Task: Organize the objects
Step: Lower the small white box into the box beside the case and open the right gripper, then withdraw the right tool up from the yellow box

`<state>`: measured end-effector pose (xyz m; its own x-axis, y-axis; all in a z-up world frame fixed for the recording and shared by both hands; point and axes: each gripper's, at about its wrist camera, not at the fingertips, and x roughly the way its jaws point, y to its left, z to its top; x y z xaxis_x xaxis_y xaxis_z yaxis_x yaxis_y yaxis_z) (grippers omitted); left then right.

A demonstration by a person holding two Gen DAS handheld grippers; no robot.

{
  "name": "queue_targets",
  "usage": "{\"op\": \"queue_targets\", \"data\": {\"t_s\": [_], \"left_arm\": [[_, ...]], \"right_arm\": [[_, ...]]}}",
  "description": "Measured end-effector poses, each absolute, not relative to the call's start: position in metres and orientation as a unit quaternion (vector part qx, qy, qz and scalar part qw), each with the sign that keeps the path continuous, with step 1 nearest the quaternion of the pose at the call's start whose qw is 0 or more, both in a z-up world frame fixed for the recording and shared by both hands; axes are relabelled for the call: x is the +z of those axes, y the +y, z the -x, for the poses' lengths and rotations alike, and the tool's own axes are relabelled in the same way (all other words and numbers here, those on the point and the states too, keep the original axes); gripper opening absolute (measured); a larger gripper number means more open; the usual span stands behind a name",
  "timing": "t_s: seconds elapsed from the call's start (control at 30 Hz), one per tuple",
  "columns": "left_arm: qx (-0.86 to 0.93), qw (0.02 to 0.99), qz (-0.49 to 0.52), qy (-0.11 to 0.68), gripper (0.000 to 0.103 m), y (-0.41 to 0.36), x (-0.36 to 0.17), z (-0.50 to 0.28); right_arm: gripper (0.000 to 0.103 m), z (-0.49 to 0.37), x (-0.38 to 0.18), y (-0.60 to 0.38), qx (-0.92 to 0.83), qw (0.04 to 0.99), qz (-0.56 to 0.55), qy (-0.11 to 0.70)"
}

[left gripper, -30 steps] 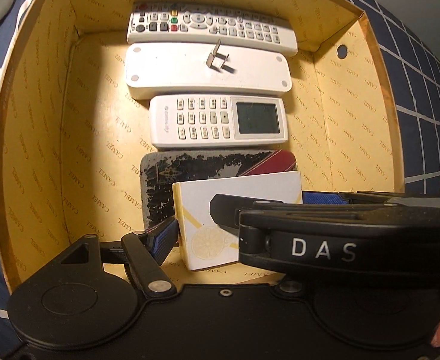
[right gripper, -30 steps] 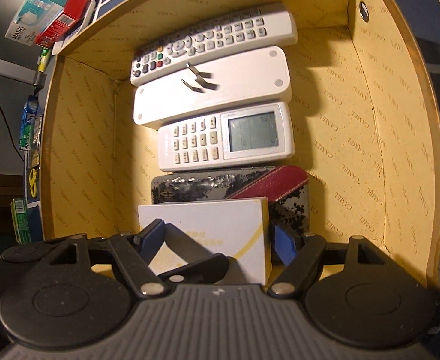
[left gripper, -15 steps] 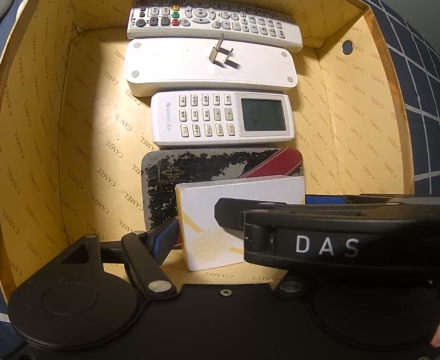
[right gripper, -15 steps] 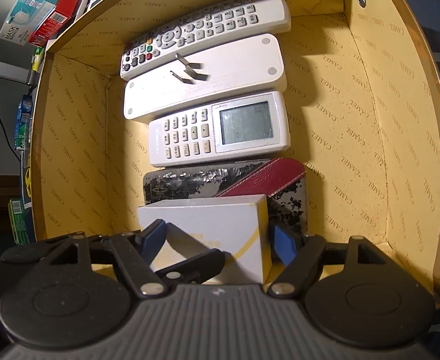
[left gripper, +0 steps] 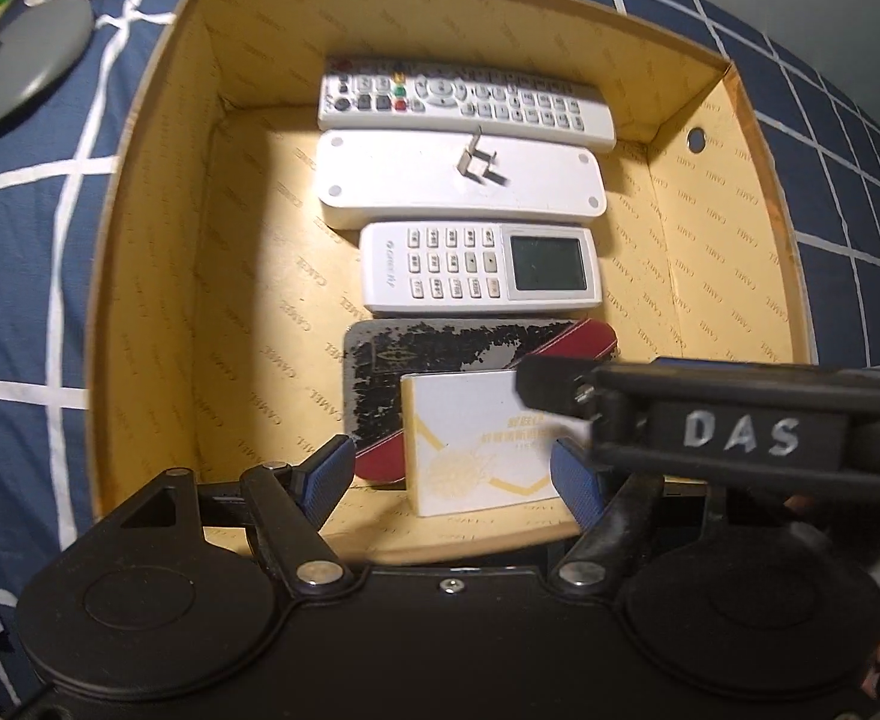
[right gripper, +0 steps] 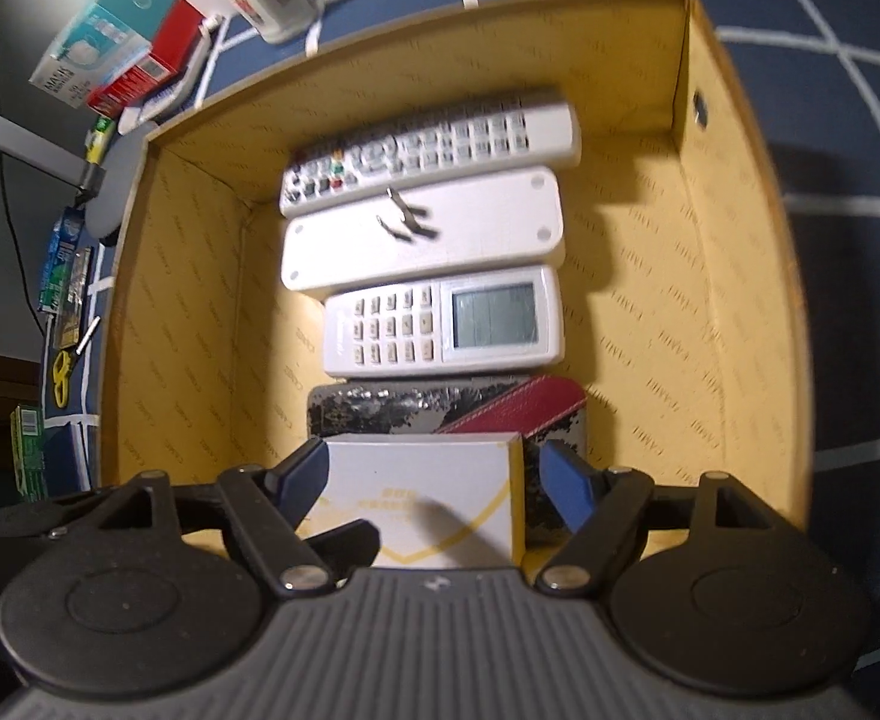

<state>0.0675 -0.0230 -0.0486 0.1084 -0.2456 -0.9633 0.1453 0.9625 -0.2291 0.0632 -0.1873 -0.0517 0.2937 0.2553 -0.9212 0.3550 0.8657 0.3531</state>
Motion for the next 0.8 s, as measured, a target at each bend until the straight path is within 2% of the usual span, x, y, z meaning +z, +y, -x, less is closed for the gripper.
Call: {"op": "queue_targets", "data": {"t_s": [0.4,0.5,0.8], "left_arm": [[-0.084,0.790,0.031,0.607,0.073,-0.002,-0.003,-0.055],[-0.077,0.801,0.027,0.594,0.082,-0.001,0.008,-0.052],[-0.069,0.820,0.010,0.569,0.090,-0.003,0.035,-0.044]], "right_arm": [[0.084,-0.043,-0.002,-0.204,-0.063,0.799,-0.209,0.560],[0.089,-0.037,0.008,-0.206,-0.067,0.803,-0.202,0.556],[0.096,-0.023,0.035,-0.204,-0.089,0.821,-0.155,0.542]]}}
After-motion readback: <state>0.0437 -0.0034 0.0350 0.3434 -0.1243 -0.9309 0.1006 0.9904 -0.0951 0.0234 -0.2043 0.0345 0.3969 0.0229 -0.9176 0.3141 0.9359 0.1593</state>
